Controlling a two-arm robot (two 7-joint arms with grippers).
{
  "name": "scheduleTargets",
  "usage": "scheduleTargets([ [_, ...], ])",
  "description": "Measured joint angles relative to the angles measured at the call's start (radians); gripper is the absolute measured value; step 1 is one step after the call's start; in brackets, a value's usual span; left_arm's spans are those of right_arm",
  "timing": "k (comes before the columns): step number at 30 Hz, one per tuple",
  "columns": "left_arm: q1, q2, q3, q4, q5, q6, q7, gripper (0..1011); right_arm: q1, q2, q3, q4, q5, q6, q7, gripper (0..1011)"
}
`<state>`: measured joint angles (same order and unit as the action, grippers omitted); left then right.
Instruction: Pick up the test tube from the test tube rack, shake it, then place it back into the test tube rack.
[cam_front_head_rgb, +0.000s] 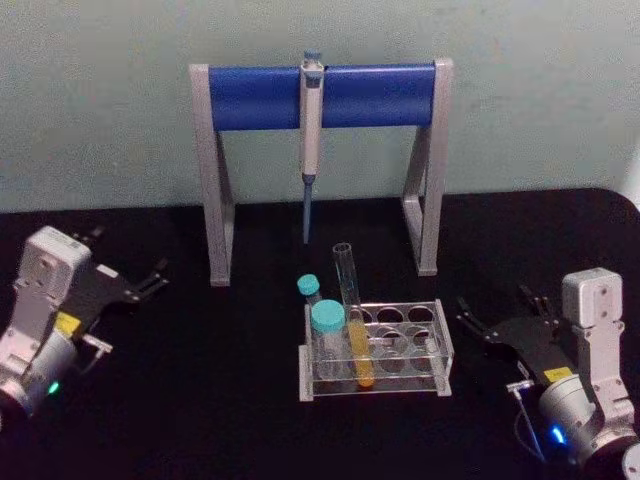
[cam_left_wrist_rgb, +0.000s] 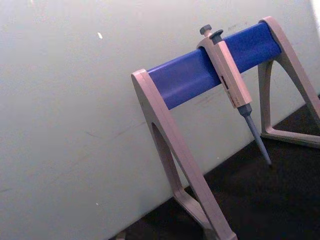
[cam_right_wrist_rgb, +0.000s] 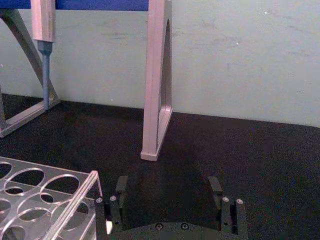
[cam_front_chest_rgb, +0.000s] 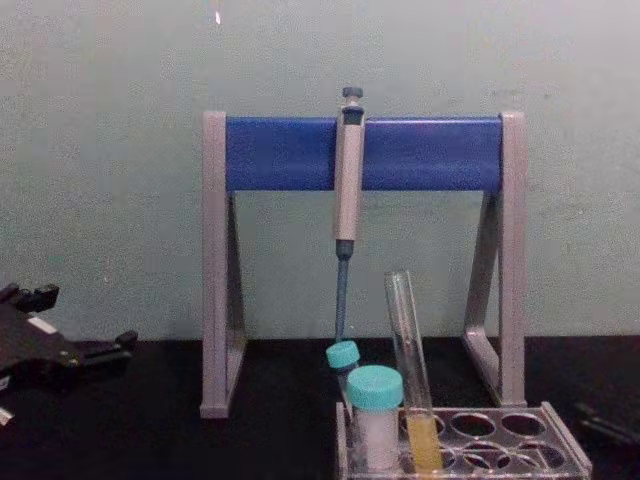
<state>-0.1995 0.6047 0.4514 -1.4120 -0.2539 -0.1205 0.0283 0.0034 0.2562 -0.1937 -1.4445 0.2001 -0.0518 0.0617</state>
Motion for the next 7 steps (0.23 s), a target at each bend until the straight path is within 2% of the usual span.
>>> scheduleTargets([
  [7,0.0,0.0,0.0,0.0,0.0,0.0,0.0,1001,0.0,0.0,0.0,0.0,0.0,0.0,0.0,1000],
])
